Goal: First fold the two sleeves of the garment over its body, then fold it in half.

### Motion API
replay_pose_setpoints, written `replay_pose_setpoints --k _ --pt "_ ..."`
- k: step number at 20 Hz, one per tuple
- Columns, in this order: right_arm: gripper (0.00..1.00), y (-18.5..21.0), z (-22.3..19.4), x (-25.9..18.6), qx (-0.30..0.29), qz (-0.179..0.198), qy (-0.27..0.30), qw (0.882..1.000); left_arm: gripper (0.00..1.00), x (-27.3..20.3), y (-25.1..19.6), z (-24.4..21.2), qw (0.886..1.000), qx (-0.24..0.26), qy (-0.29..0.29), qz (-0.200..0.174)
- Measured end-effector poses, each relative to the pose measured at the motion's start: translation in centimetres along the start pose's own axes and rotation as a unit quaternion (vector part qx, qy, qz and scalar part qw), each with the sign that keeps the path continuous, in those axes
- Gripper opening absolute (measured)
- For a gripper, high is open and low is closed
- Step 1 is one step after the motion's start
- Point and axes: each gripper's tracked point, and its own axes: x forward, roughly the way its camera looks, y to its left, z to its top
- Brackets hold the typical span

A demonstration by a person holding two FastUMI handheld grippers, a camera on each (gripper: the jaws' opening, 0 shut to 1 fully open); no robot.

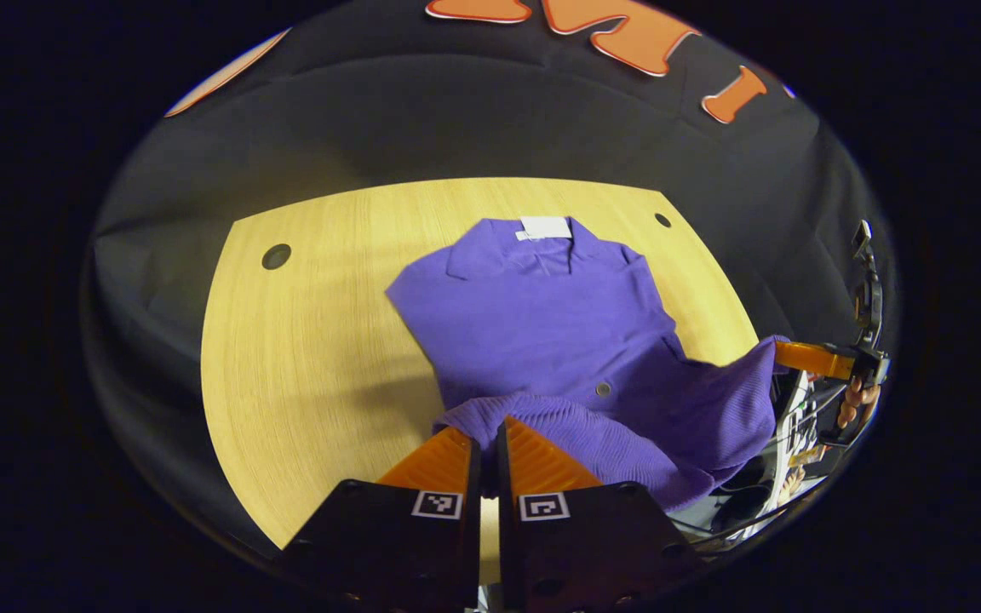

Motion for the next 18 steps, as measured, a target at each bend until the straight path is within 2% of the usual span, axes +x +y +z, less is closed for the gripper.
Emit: replay_pose_setpoints --k 5,9,13,18 --pt "0.04 -1.7 4.0 3.9 0.003 0.035 0.02 0.999 0.11 2.2 1.7 3.7 0.997 -0.069 -0.017 0.035" --pt "0.04 -3.6 7.0 7.3 0.011 0.049 0.032 0.998 0.11 4.4 2.5 6.4 0.992 -0.113 -0.026 0.058" --pt "0.04 -3.7 8.7 10.5 0.028 0.072 0.047 0.996 0.1 6.0 2.6 9.3 0.989 -0.116 -0.042 0.081" --pt "0.04 -2.6 11.4 12.8 0.027 0.098 0.058 0.993 0.1 7.1 2.7 12.8 0.989 -0.089 -0.063 0.105"
